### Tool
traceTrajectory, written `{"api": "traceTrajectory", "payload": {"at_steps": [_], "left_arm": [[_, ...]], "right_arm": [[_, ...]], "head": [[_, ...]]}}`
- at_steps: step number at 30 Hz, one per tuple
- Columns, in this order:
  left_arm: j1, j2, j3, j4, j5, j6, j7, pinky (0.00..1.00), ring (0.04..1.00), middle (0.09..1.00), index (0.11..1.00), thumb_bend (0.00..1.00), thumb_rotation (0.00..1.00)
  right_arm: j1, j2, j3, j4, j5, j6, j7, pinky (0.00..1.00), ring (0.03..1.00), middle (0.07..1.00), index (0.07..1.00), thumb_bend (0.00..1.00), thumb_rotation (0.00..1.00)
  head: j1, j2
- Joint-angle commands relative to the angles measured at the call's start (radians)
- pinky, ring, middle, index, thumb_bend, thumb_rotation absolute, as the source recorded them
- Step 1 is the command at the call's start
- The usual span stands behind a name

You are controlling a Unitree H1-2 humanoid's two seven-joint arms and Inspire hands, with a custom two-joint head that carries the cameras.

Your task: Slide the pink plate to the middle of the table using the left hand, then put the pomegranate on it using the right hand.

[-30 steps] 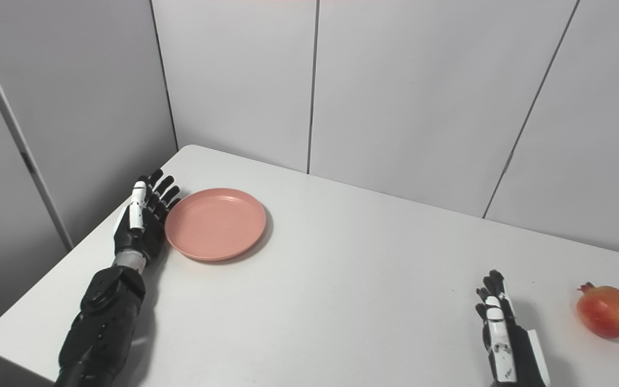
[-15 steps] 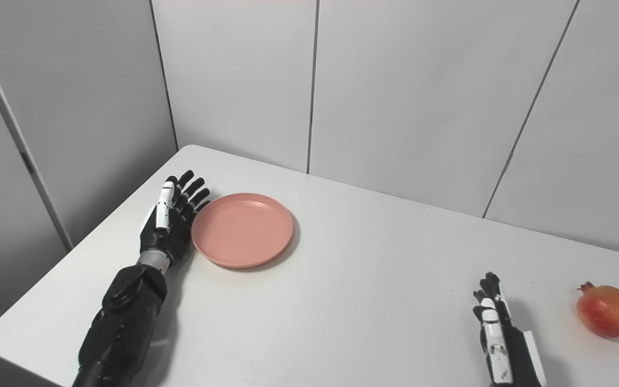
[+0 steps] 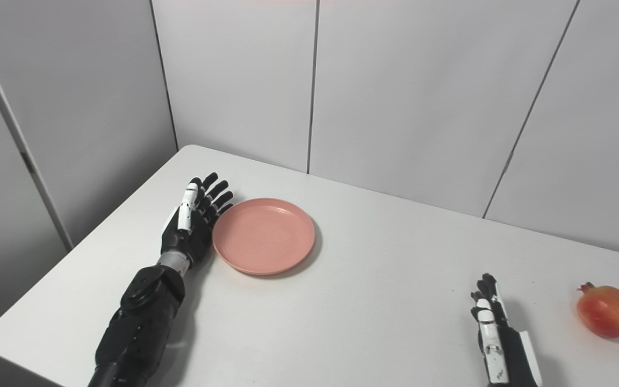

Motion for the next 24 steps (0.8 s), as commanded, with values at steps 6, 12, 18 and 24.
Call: {"api": "traceTrajectory", "payload": {"at_steps": [6, 12, 18, 24], "left_arm": [[-0.033, -0.027, -0.040, -0.021, 0.015, 0.036, -0.017, 0.92, 0.915, 0.919, 0.913, 0.35, 1.00], [-0.047, -0.053, -0.066, -0.007, 0.026, 0.033, -0.023, 0.91, 0.914, 0.919, 0.911, 0.35, 1.00], [-0.063, -0.087, -0.101, 0.007, 0.041, 0.033, -0.030, 0.92, 0.916, 0.916, 0.908, 0.38, 1.00], [-0.065, -0.113, -0.133, 0.000, 0.054, 0.055, -0.035, 0.91, 0.909, 0.910, 0.899, 0.38, 1.00]], "right_arm": [[-0.031, 0.016, -0.002, -0.013, 0.007, -0.077, -0.005, 1.00, 1.000, 1.000, 1.000, 0.14, 1.00], [-0.027, 0.027, 0.001, -0.025, -0.010, -0.073, -0.017, 1.00, 0.997, 1.000, 1.000, 0.13, 1.00], [-0.029, 0.037, 0.001, -0.029, -0.007, -0.075, -0.017, 1.00, 0.997, 1.000, 1.000, 0.13, 1.00], [-0.025, 0.047, 0.006, -0.056, -0.021, -0.046, -0.032, 0.99, 0.995, 1.000, 1.000, 0.14, 1.00]], "head": [[-0.021, 0.008], [-0.042, 0.016], [-0.072, 0.030], [-0.108, 0.048]]}}
